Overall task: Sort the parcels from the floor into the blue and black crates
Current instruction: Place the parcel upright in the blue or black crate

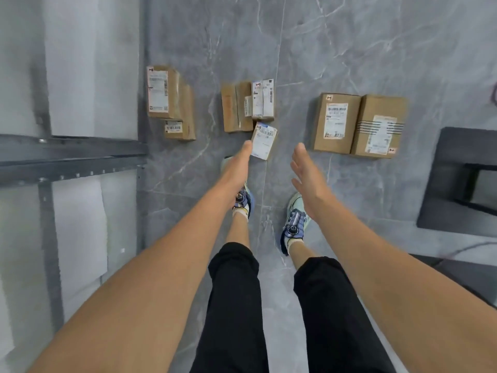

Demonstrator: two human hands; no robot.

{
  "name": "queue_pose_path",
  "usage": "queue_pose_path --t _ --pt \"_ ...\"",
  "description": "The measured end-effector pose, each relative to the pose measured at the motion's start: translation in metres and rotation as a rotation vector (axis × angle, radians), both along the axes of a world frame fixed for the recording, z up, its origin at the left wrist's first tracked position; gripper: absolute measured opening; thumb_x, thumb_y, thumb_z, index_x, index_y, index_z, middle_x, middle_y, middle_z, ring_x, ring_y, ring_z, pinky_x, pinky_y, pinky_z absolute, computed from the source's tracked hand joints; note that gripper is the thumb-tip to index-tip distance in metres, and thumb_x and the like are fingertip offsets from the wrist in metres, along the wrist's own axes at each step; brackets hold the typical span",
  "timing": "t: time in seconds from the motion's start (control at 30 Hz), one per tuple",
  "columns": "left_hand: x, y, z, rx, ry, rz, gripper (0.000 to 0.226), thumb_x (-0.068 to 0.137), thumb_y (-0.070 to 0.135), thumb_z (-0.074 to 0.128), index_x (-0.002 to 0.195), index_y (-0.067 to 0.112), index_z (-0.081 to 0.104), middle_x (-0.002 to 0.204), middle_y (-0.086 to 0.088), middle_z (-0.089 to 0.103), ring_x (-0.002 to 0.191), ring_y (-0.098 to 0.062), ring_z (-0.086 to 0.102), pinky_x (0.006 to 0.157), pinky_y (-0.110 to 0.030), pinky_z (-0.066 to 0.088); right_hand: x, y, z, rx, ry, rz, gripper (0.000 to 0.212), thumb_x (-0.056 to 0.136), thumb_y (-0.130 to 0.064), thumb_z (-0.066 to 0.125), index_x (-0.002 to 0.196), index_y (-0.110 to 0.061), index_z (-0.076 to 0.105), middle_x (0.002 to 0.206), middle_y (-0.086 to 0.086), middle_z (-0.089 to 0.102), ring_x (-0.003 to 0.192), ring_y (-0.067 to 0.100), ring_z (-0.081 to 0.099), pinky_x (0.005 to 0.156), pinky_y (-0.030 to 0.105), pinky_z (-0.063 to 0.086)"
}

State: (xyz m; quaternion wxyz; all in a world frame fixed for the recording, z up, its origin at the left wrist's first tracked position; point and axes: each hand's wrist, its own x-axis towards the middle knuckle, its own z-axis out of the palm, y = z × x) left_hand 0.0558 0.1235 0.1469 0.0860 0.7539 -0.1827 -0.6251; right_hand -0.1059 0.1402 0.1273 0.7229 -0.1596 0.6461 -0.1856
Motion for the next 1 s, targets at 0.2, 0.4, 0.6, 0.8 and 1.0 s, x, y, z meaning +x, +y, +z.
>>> queue_pose_path --t 0.2,0.4,0.6,0.8,1.0 --pt "0.012 -0.036 -0.142 0.06 -0.009 -0.059 0.059 0.108 0.057 0.028 0.151 0.023 0.049 0.154 0.001 0.049 0.129 -0.014 0.046 0.111 -0.036 0.034 0.02 -0.02 -0.14 0.123 0.068 -0.049 0.075 0.105 -0.069 0.034 0.167 -0.029 0.021 0.173 -0.006 0.023 0.158 0.016 0.025 0.13 0.051 0.017" --pt "0.032 -0.063 -0.243 0.111 0.013 -0.073 0.058 0.11 0.051 0.026 0.153 0.017 0.043 0.158 -0.002 0.045 0.147 -0.02 0.035 0.109 -0.031 0.026 0.044 -0.039 -0.24 0.228 0.098 -0.109 0.08 0.103 -0.073 0.03 0.168 -0.028 0.017 0.174 -0.005 0.02 0.16 0.02 0.022 0.13 0.054 0.015" --pt "0.043 -0.074 -0.304 0.149 0.031 -0.116 0.059 0.11 0.052 0.024 0.154 0.018 0.043 0.16 -0.004 0.042 0.147 -0.025 0.036 0.111 -0.033 0.028 0.069 -0.058 -0.303 0.258 0.1 -0.165 0.08 0.101 -0.078 0.025 0.167 -0.033 0.022 0.175 -0.008 0.018 0.161 0.018 0.016 0.13 0.054 0.009" --pt "0.041 -0.069 -0.319 0.135 0.113 -0.112 0.059 0.108 0.058 0.023 0.143 0.027 0.058 0.147 -0.002 0.058 0.126 -0.014 0.055 0.088 -0.021 0.031 0.077 -0.058 -0.33 0.203 0.038 -0.181 0.068 0.101 -0.078 0.019 0.144 -0.044 0.059 0.158 -0.013 0.051 0.152 0.012 0.036 0.13 0.052 0.015" --pt "0.044 -0.052 -0.273 0.13 0.179 -0.011 0.056 0.108 0.059 0.022 0.143 0.032 0.056 0.14 0.006 0.061 0.109 -0.007 0.053 0.095 -0.024 0.032 0.07 -0.05 -0.27 0.19 0.037 -0.119 0.063 0.105 -0.073 0.018 0.144 -0.041 0.056 0.156 -0.011 0.053 0.148 0.01 0.041 0.127 0.047 0.025"
